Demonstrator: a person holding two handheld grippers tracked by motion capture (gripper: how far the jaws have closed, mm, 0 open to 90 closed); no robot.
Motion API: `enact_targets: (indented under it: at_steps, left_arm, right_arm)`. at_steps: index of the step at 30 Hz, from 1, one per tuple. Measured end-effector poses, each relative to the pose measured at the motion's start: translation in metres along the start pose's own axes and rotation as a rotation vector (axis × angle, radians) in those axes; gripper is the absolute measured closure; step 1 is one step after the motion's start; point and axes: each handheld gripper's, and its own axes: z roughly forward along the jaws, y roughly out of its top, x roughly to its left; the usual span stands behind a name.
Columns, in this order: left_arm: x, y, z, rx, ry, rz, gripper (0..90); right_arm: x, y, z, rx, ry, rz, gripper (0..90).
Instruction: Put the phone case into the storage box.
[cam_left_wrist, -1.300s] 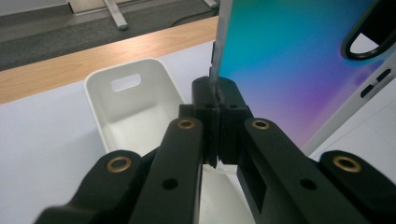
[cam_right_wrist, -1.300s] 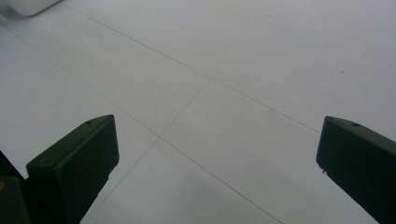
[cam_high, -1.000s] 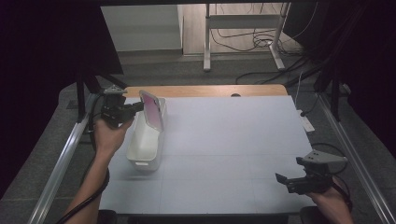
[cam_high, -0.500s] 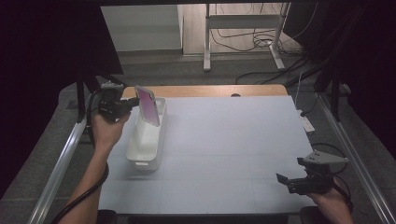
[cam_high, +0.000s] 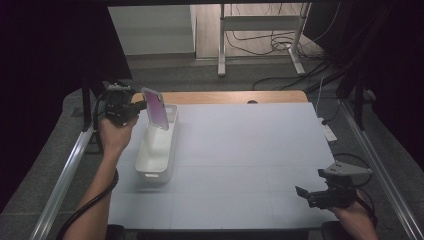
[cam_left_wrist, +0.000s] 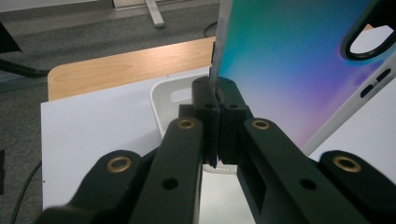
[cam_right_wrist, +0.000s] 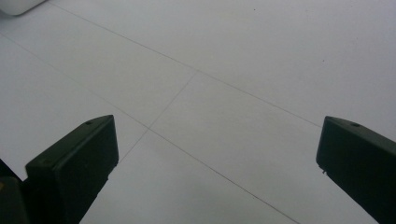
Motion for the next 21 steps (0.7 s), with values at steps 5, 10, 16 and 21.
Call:
enact_targets:
  at_steps: [5, 10, 16, 21]
  left_arm:
    - [0.003, 0.002, 0.007, -0.001, 0.012, -0.012, 88.0]
    - [0.005, 0.003, 0.014, -0.004, 0.012, -0.022, 88.0]
    - [0.007, 0.004, 0.024, -0.002, 0.028, -0.031, 88.0]
    - [0.008, 0.005, 0.031, 0.005, 0.036, -0.035, 88.0]
  right_arm:
    - [0.000, 0.000, 0.000, -0.001, -0.002, -0.001, 0.0]
    - [0.000, 0.000, 0.000, -0.005, -0.003, 0.000, 0.0]
    - [0.001, 0.000, 0.000, -0.004, -0.002, -0.006, 0.0]
    - [0.000, 0.000, -0.001, -0.006, 0.000, -0.006, 0.0]
